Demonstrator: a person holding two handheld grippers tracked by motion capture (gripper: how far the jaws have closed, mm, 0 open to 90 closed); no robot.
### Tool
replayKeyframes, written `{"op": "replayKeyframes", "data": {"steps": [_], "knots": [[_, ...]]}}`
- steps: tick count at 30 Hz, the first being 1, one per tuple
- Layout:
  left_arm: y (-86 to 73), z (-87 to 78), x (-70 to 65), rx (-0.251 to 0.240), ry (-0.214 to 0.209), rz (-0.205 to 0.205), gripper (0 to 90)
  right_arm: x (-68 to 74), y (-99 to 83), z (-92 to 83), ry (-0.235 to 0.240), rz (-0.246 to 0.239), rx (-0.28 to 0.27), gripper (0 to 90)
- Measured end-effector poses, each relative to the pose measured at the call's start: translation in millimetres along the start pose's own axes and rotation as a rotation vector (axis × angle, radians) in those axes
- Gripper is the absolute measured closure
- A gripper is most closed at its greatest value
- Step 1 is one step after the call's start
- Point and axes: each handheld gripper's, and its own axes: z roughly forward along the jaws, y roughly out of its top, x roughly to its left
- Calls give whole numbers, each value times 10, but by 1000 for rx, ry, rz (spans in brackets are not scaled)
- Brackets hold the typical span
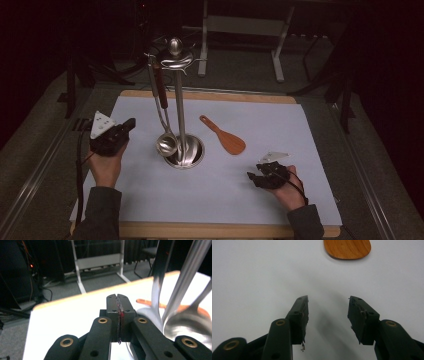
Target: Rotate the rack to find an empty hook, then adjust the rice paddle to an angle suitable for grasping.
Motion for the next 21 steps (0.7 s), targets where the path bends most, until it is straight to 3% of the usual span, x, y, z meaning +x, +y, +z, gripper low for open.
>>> {"op": "replayKeyframes", "data": {"steps": [5,11,17,21], "knots": [[-361,60,-31,30,-23,-51,876,24,45,6,-2,-11,-9,510],[-742,89,-71,84,-27,-74,810,32,127,10,-9,-23,-23,523],[-996,97,-77,121,-25,-122,744,53,259,130,-34,-53,-26,563],[-1116,124,-99,150,-28,-129,721,60,366,197,-29,-82,-32,583]]}}
